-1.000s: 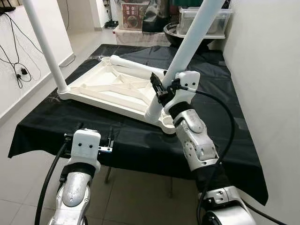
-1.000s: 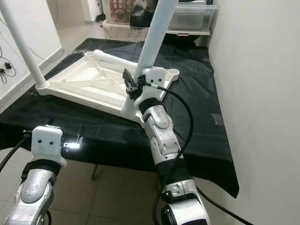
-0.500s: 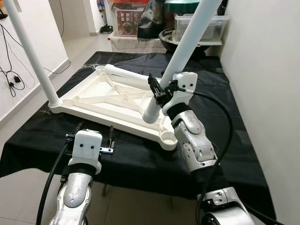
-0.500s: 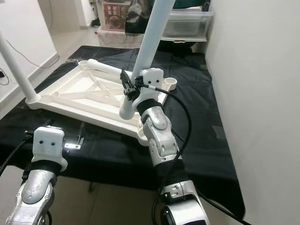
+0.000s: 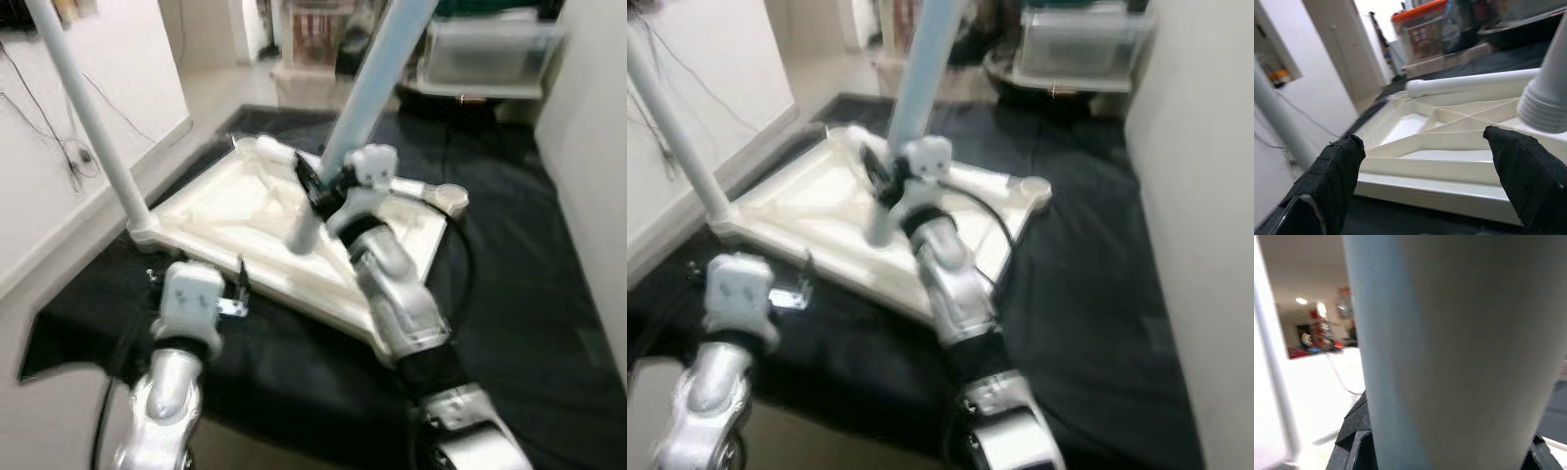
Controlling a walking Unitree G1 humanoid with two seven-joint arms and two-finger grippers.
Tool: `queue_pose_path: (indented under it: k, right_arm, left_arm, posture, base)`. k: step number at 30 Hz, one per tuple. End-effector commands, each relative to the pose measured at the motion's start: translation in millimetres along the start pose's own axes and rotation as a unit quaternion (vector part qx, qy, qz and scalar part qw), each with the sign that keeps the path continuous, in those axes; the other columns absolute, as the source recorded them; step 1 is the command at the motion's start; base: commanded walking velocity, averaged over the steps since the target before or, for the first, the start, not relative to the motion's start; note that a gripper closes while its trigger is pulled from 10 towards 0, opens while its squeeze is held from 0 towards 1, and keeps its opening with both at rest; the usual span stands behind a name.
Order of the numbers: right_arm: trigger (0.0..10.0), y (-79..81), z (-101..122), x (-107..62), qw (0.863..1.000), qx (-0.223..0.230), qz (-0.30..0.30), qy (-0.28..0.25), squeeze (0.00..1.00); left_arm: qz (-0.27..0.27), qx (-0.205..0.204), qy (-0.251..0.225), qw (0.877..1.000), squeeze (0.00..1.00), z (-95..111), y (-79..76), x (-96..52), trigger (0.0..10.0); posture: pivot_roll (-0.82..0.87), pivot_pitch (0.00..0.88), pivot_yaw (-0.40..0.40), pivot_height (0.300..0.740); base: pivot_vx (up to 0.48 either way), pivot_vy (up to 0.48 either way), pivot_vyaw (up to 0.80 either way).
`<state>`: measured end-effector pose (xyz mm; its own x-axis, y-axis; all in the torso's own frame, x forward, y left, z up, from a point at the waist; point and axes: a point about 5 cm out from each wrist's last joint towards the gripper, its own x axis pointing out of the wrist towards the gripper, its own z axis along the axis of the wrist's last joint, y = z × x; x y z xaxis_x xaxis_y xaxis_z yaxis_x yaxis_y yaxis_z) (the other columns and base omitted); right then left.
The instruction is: Building children table
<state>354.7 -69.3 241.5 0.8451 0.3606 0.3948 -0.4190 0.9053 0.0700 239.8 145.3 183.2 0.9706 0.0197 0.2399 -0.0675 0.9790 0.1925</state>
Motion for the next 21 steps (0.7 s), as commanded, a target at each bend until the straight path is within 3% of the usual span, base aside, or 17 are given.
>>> queue_pose_path:
  k: [1,3,11,12,13,14,15,16,17,18,21]
  right_arm:
    - [10.0,4.0,1,2.8,1.000,0.011,0.010,-0.004,0.00]
    - [10.0,2.2,2,4.1,1.000,0.012,0.017,-0.004,0.00]
    - [10.0,-10.9,11,11.6,0.998,0.023,0.051,-0.001,0.00]
    - [10.0,-11.5,14,14.3,0.989,0.058,0.135,0.025,0.00]
    - [10.0,-11.5,14,14.3,0.989,0.058,0.135,0.025,0.00]
    - [10.0,-13.8,15,12.9,0.976,0.081,0.194,0.050,0.00]
    - [10.0,-13.8,15,12.9,0.976,0.081,0.194,0.050,0.00]
    - [10.0,-18.5,17,8.2,0.958,0.092,0.261,0.072,0.00]
    - [10.0,-28.9,22,1.0,0.931,0.111,0.334,0.097,0.00]
    - [10.0,-33.6,24,-0.8,0.922,0.116,0.357,0.099,0.00]
    - [10.0,-41.9,30,0.3,0.910,0.128,0.381,0.098,0.00]
  left_arm:
    - [0.001,0.004,0.010,1.000,0.00,-4,2.3,-1.7,10.0]
    - [-0.007,0.001,0.012,1.000,0.00,-5,0.1,-3.1,10.0]
    - [-0.065,-0.030,0.034,0.997,0.00,-11,-13.7,-17.7,10.0]
    - [-0.107,-0.046,0.051,0.992,0.00,-15,-20.3,-29.6,10.0]
    - [-0.107,-0.046,0.051,0.992,0.00,-15,-20.3,-29.6,10.0]
    - [-0.126,-0.055,0.058,0.989,0.00,-16,-22.7,-36.1,10.0]
    - [-0.126,-0.055,0.058,0.989,0.00,-16,-22.7,-36.1,10.0]
    - [-0.143,-0.065,0.068,0.985,0.00,-18,-25.1,-43.2,10.0]
    - [-0.161,-0.078,0.080,0.981,0.00,-19,-28.2,-53.3,10.0]
    - [-0.168,-0.084,0.086,0.979,0.00,-19,-30.1,-57.4,10.0]
    - [-0.180,-0.093,0.092,0.975,0.00,-18,-35.0,-64.6,10.0]
  posture:
    - [0.00,0.046,0.003,0.740]
    - [0.00,0.053,0.005,0.740]
    - [0.00,0.071,0.005,0.740]
    - [0.00,0.078,0.006,0.740]
    - [0.00,0.078,0.006,0.740]
    - [0.00,0.087,0.006,0.740]
    - [0.00,0.087,0.006,0.740]
    - [0.01,0.097,0.004,0.740]
    - [0.00,0.115,0.007,0.740]
    - [0.00,0.115,0.007,0.740]
    - [0.01,0.134,0.008,0.740]
  base:
    - [0.000,0.000,0.00]
    - [0.000,0.000,0.00]
    - [0.000,0.000,-0.66]
    - [0.000,0.000,0.00]
    - [0.000,0.000,0.00]
    - [0.000,0.000,0.00]
    - [0.000,0.000,0.00]
    - [0.000,0.000,0.00]
    - [0.000,0.000,0.00]
    - [0.000,0.000,0.00]
    - [0.000,0.000,0.00]
